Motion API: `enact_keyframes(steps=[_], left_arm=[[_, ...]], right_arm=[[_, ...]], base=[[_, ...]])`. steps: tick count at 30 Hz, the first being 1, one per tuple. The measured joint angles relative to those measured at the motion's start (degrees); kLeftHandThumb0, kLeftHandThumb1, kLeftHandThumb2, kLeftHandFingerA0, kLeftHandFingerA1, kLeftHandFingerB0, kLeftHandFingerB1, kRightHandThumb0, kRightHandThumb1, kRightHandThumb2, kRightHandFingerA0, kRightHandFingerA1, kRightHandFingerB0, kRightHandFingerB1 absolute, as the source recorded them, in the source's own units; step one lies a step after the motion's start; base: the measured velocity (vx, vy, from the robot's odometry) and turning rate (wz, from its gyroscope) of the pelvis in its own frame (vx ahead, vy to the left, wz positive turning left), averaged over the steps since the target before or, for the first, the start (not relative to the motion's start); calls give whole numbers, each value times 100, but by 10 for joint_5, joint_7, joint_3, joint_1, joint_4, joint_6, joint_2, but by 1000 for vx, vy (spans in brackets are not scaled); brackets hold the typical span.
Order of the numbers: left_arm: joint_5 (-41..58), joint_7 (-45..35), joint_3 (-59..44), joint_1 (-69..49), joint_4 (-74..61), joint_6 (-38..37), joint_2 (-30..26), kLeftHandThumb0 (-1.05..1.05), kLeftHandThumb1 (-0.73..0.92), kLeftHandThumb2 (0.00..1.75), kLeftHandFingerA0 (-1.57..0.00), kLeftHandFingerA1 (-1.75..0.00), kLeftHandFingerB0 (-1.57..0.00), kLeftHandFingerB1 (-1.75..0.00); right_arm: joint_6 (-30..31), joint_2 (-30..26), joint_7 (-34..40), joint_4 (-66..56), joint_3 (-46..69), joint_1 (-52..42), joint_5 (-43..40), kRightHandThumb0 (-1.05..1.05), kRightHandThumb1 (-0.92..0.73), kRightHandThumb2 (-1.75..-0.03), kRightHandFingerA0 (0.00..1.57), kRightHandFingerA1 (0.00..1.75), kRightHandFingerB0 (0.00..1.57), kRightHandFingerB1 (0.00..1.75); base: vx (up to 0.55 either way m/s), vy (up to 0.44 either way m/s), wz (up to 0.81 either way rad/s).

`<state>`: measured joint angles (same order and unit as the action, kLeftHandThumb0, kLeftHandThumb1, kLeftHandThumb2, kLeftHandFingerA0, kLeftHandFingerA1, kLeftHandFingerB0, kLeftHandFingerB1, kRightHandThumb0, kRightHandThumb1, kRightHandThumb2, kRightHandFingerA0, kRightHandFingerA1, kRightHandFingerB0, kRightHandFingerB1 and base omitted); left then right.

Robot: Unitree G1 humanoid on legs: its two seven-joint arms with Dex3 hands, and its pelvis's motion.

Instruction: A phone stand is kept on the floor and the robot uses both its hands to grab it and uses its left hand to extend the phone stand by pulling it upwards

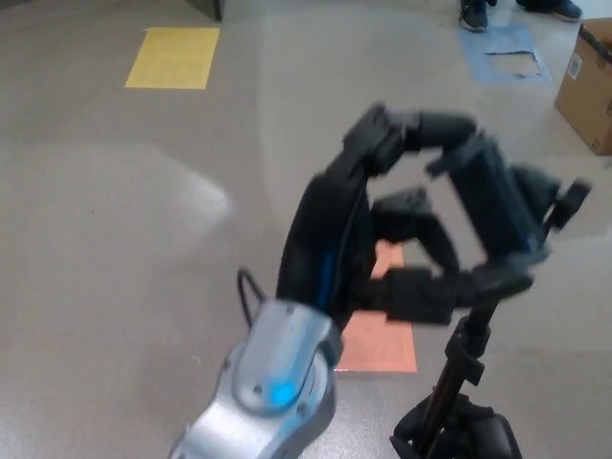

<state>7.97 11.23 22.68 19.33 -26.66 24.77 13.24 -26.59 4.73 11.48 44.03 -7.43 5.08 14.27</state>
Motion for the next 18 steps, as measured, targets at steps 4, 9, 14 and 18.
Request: enact_keyframes(steps=[4,9,14,18], left_arm=[[0,2,-22,66,1,17,24,-10,52,63,-87,-171,-87,-170],[3,4,-48,107,2,35,30,-19,60,61,-91,-166,-90,-168],[4,4,-60,119,3,45,21,-21,56,62,-95,-156,-94,-165],[5,4,-67,137,7,55,10,-12,56,66,-90,-175,-75,-175]], right_arm=[[-6,0,2,4,0,0,0,-61,-63,-102,121,138,97,121],[-9,-1,4,7,2,0,0,-59,-78,-67,92,166,89,140],[-11,-1,5,8,3,3,0,-60,-78,-67,91,166,87,140],[-15,0,5,8,3,5,0,-59,-79,-67,92,167,86,141]], base=[[0,0,0],[0,0,0],[0,0,0],[0,0,0]])
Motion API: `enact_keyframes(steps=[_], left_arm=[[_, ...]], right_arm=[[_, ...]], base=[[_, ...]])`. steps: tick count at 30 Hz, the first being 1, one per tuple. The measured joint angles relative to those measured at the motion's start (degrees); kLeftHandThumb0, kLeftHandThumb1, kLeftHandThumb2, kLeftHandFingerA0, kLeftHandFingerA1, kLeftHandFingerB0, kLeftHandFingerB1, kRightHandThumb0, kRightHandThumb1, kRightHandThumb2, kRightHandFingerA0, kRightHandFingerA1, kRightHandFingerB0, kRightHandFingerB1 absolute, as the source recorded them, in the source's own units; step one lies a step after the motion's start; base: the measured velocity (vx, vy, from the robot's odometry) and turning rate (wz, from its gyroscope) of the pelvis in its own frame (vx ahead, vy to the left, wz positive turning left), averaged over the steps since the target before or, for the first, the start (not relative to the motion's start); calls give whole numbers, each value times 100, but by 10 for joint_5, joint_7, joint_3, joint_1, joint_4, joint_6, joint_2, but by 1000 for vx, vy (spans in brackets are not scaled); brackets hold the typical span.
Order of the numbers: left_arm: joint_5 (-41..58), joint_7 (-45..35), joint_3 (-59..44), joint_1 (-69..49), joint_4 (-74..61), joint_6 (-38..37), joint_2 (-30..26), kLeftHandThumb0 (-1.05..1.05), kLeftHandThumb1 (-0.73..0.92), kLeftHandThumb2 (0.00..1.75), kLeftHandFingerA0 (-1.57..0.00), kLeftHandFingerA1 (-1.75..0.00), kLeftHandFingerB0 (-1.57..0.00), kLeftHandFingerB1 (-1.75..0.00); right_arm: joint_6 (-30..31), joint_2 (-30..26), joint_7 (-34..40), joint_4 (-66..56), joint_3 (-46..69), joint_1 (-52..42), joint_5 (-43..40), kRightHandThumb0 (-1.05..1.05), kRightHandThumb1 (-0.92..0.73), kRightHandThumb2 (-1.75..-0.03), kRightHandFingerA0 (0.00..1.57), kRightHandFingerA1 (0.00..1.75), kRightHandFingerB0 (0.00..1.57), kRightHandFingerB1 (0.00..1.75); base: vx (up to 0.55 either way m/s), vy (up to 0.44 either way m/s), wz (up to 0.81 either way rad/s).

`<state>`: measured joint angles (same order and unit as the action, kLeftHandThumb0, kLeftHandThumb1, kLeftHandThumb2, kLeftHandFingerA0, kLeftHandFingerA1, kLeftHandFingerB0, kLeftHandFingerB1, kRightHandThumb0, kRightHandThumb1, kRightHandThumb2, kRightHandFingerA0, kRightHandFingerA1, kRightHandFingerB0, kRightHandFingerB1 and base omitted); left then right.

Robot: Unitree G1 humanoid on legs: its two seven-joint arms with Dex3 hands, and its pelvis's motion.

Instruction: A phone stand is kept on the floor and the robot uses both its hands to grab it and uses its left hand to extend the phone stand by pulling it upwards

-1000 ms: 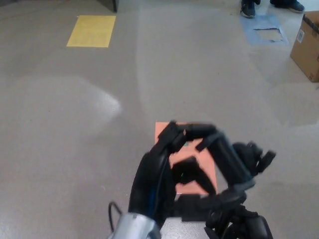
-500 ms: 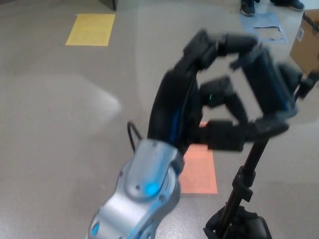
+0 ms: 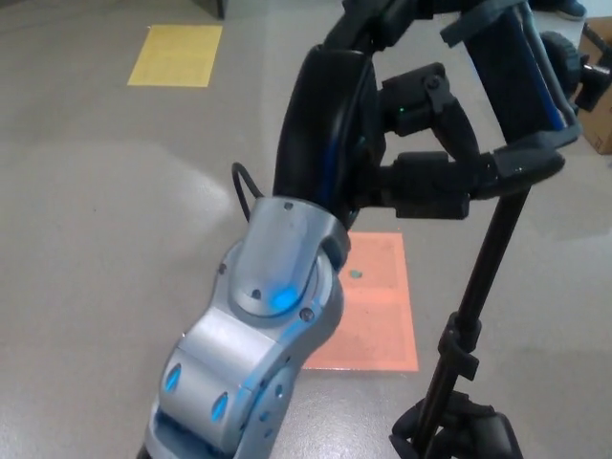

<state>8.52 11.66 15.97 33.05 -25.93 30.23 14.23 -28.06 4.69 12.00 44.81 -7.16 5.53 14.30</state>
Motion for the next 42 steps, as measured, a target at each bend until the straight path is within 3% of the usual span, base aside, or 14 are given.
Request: enact_keyframes(steps=[4,5,8,10,14,15,20,21,22,23,28,29,35,42], left_arm=[[7,0,-12,31,13,8,-9,-15,59,62,-90,-174,-79,-175],[9,-1,-14,35,15,10,-11,-11,63,60,-87,-175,-85,-173],[14,-1,-22,59,27,18,-18,-11,63,60,-87,-175,-85,-173],[17,-1,-28,82,35,24,-19,-16,55,57,-88,-170,-89,-170],[19,2,-35,109,28,39,-17,-22,58,60,-90,-163,-90,-167],[19,3,-35,113,21,43,-17,-13,61,59,-88,-174,-73,-175],[19,15,-13,84,-35,47,-11,-7,65,60,-85,-175,-70,-175],[20,21,-1,57,-58,47,-10,-16,48,84,-117,-140,-99,-131],[20,26,6,43,-73,47,-9,-16,48,84,-117,-140,-99,-131],[21,30,16,23,-87,46,-8,-14,66,56,-82,-175,-67,-175],[24,35,44,-63,-114,34,11,-15,66,57,-85,-175,-67,-175],[25,36,54,-94,-121,30,15,-15,68,57,-80,-175,-63,-175],[33,34,86,-195,-133,15,-31,-16,66,56,-78,-175,-64,-175],[41,29,107,-332,-136,-29,-49,-17,65,55,-80,-175,-69,-175]], right_arm=[[-3,0,0,0,0,1,0,-59,-79,-67,90,165,85,137],[-3,0,0,0,0,2,0,-60,-78,-67,91,166,86,139],[-3,0,1,1,0,5,0,-60,-78,-67,91,166,86,139],[-5,0,1,1,0,7,0,-61,-79,-67,88,166,87,136],[-10,0,1,6,1,8,-1,-60,-78,-66,88,165,89,131],[-12,0,1,9,1,7,-1,-59,-78,-63,91,166,93,128],[-22,0,-1,19,3,-3,-3,-60,-77,-66,90,165,93,131],[-26,0,-2,24,4,-9,-3,-60,-78,-67,87,166,88,140],[-29,0,-3,27,4,-12,-3,-60,-78,-67,87,166,88,140],[-33,0,-5,29,3,-16,-2,-61,-78,-67,87,167,87,141],[-39,0,-7,32,1,-21,1,-61,-78,-67,89,168,86,145],[-41,0,-7,32,2,-23,1,-61,-78,-67,91,167,86,141],[-47,0,-7,32,2,-23,1,-62,-79,-64,90,168,89,137],[-51,0,-12,37,0,-24,4,-62,-79,-67,89,169,86,146]], base=[[0,0,0],[0,0,0],[0,0,0],[0,0,0],[0,0,0],[0,0,0],[0,0,0],[0,0,0],[0,0,0],[0,0,0],[0,0,0],[0,0,0],[0,0,0],[0,0,0]])
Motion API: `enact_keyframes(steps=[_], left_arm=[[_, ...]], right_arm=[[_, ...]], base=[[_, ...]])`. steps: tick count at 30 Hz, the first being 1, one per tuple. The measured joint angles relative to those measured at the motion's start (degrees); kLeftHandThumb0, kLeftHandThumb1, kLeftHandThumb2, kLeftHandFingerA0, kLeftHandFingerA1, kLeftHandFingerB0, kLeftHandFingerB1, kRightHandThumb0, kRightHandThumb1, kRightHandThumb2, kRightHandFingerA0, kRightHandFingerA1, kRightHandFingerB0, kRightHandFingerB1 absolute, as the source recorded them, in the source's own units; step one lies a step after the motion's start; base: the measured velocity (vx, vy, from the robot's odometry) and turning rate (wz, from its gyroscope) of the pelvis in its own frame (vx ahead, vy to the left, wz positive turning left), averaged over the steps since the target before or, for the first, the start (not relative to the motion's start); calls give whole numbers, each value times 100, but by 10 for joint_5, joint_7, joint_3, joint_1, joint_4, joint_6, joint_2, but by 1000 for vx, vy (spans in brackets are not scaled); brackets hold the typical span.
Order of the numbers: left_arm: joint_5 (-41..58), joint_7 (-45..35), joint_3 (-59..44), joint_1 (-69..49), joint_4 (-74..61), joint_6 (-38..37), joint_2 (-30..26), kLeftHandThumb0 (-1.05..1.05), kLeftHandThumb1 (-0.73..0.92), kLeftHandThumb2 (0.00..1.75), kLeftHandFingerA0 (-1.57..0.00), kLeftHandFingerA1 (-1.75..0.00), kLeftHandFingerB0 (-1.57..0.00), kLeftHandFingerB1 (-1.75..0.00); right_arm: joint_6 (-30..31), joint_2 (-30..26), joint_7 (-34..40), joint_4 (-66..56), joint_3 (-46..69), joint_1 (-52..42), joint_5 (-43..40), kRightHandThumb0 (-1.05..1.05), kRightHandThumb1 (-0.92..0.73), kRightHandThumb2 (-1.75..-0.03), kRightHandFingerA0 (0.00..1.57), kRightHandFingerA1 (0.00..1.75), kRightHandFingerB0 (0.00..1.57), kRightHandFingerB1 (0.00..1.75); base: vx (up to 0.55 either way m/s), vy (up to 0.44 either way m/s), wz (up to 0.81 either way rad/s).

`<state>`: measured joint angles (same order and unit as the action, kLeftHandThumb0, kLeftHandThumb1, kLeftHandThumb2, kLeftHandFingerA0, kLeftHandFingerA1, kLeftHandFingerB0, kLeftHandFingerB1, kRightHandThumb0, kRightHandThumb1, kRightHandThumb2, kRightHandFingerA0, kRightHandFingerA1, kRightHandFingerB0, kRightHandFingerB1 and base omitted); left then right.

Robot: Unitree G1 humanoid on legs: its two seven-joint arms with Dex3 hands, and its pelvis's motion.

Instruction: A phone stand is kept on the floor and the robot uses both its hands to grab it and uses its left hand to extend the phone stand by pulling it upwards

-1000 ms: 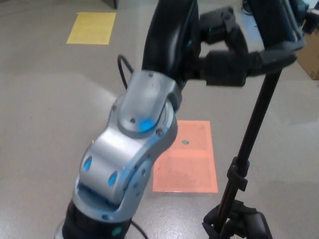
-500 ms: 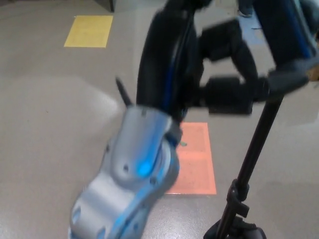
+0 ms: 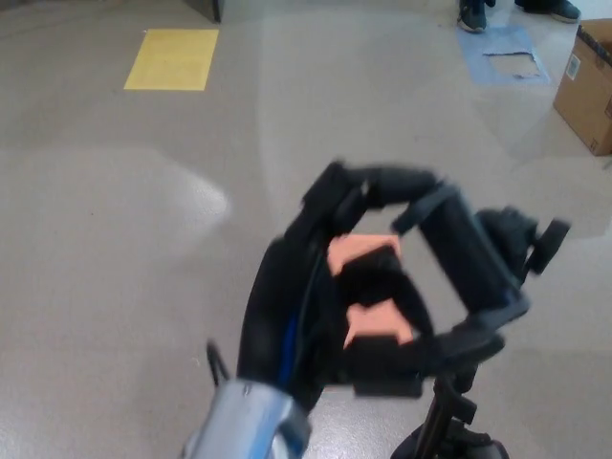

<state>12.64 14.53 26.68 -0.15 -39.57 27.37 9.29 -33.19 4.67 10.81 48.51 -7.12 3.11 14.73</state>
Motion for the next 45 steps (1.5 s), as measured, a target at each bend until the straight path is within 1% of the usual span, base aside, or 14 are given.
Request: enact_keyframes(steps=[2,3,4,5,21,22,24,27,28,31,32,35,42,45], left_arm=[[3,-5,-3,-24,1,-18,-9,-17,65,55,-80,-175,-69,-175],[6,-8,-5,-36,1,-29,-13,-17,65,55,-80,-175,-69,-175],[8,-10,-6,-47,2,-38,-16,-17,65,55,-80,-175,-69,-175],[10,-12,-7,-57,2,-45,-19,-17,65,55,-79,-175,-68,-175],[18,-34,-53,-257,95,-149,-32,-29,57,58,-80,-159,-71,-160],[18,-36,-53,-262,97,-156,-32,-56,39,74,-41,-56,-41,-46],[18,-41,-53,-269,100,-167,-33,-57,47,55,-16,-29,-20,-29],[21,-63,-49,-277,102,-184,-46,-60,38,78,0,-33,-12,-41],[21,-73,-48,-281,103,-192,-54,-77,44,88,0,-10,0,-16],[15,-90,-46,-285,114,-211,-69,-83,47,91,-1,-5,0,-12],[11,-92,-47,-285,119,-218,-74,-89,50,92,0,0,0,-9],[-6,-94,-49,-287,136,-240,-88,-91,53,93,0,0,0,-11],[-30,-98,-73,-304,174,-287,-104,-91,53,93,0,0,0,-13],[-36,-100,-87,-314,193,-308,-113,-92,55,93,0,0,0,-14]], right_arm=[[-1,1,-2,2,-3,0,5,-62,-79,-67,89,169,86,146],[-1,1,-2,3,-4,0,7,-62,-64,-103,120,139,95,122],[-2,2,-3,3,-5,0,8,-62,-64,-103,120,139,95,122],[-3,2,-3,4,-6,0,9,-60,-80,-67,87,169,84,145],[-5,-8,8,8,13,0,7,-61,-80,-67,85,168,83,146],[-5,-8,9,9,13,0,7,-62,-79,-67,89,168,83,144],[-5,-8,10,10,15,0,7,-65,-77,-67,96,164,85,129],[-5,-8,8,10,19,0,4,-70,-67,-68,102,145,83,109],[-4,-8,7,10,22,0,2,-86,-73,-62,53,83,39,52],[-2,-10,2,7,22,-3,0,-99,-66,-64,19,58,9,35],[0,-11,-1,4,19,-5,1,-91,-52,-94,7,55,8,15],[11,-17,-13,-11,9,-10,3,-105,-60,-100,0,24,0,2],[34,-34,-29,-68,-16,-29,12,-105,-59,-102,0,11,0,15],[45,-43,-34,-99,-27,-41,17,-105,-69,-63,0,0,0,0]], base=[[0,0,0],[0,0,0],[0,0,0],[0,0,0],[0,0,0],[0,0,0],[0,0,0],[0,0,0],[0,0,0],[0,0,0],[0,0,0],[0,0,0],[0,0,0],[0,0,0]])
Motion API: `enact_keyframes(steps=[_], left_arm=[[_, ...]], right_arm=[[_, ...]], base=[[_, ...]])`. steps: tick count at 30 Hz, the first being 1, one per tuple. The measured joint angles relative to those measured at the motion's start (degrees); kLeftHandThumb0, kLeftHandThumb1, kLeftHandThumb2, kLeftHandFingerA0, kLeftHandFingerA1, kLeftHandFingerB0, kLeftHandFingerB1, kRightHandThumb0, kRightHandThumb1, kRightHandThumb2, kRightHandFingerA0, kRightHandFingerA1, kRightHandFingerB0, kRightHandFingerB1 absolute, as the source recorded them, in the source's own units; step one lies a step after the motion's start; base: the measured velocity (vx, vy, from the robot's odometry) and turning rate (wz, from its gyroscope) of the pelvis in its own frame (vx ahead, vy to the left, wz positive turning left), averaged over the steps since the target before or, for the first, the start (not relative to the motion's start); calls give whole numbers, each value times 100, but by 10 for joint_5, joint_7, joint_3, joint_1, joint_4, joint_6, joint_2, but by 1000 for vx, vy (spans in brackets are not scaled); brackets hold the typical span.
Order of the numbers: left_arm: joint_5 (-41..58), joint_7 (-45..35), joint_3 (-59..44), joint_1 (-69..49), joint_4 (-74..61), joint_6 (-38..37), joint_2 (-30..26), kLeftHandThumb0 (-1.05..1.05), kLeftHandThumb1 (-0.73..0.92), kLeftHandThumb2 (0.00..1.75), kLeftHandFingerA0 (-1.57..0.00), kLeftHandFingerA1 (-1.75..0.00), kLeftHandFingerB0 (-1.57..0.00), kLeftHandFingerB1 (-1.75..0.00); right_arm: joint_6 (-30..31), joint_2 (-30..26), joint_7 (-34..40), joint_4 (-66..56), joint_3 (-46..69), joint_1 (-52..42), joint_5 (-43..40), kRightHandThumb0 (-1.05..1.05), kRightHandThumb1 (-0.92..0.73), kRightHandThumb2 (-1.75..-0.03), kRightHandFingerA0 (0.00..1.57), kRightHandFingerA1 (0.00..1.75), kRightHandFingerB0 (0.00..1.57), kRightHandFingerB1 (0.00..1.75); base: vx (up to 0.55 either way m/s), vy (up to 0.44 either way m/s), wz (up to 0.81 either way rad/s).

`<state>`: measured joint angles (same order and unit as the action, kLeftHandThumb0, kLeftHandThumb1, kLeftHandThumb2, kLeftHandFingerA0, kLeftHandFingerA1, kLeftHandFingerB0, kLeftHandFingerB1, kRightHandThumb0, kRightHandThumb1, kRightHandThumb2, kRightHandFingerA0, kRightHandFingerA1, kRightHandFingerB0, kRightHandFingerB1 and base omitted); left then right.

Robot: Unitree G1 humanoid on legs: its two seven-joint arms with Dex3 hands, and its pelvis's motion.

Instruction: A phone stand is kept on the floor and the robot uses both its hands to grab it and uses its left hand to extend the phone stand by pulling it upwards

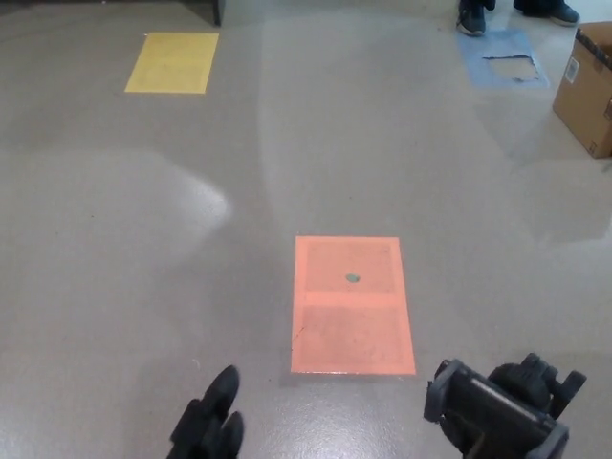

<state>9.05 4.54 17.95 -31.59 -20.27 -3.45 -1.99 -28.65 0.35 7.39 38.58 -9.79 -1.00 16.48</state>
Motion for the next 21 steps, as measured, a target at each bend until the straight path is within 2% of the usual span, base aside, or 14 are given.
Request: enact_keyframes(steps=[6,7,12,14,15,16,19,20,21], left_arm=[[-4,-6,-40,-27,52,-41,-11,-92,55,93,0,0,0,-15],[-4,-7,-46,-31,58,-46,-13,-92,56,93,0,0,0,-14],[-4,-14,-75,-49,95,-79,-19,-92,56,93,0,0,0,-14],[-4,-18,-83,-56,108,-92,-20,-96,60,96,0,0,0,-10],[-4,-20,-88,-59,115,-100,-20,-95,60,97,-1,-2,0,-13],[-4,-22,-93,-62,121,-106,-21,-102,65,101,-8,0,0,-8],[-5,-28,-110,-77,142,-128,-25,-102,65,101,-8,0,0,-8],[-6,-30,-114,-82,146,-134,-26,-94,59,98,-14,-9,-5,-10],[-7,-32,-121,-87,152,-142,-27,-94,59,98,-14,-9,-5,-10]], right_arm=[[22,-20,-14,-87,-16,-40,12,-105,-65,-63,0,0,0,0],[25,-24,-17,-100,-17,-46,12,-104,-62,-104,0,0,0,16],[38,-50,-46,-177,-22,-84,9,-105,-66,-105,0,1,0,16],[44,-63,-57,-208,-22,-101,7,-100,-61,-103,0,0,0,11],[46,-71,-64,-226,-22,-114,5,-105,-60,-61,0,0,0,0],[48,-80,-70,-243,-22,-126,4,-105,-60,-62,0,0,0,0],[50,-116,-89,-295,-19,-180,-2,-105,-60,-62,0,0,0,0],[51,-126,-94,-308,-18,-194,-4,-96,-61,-103,0,0,0,7],[51,-138,-101,-324,-16,-212,-6,-96,-61,-103,0,0,0,7]], base=[[0,0,0],[0,0,0],[0,0,0],[0,0,0],[0,0,0],[0,0,0],[0,0,0],[0,0,0],[0,0,0]])
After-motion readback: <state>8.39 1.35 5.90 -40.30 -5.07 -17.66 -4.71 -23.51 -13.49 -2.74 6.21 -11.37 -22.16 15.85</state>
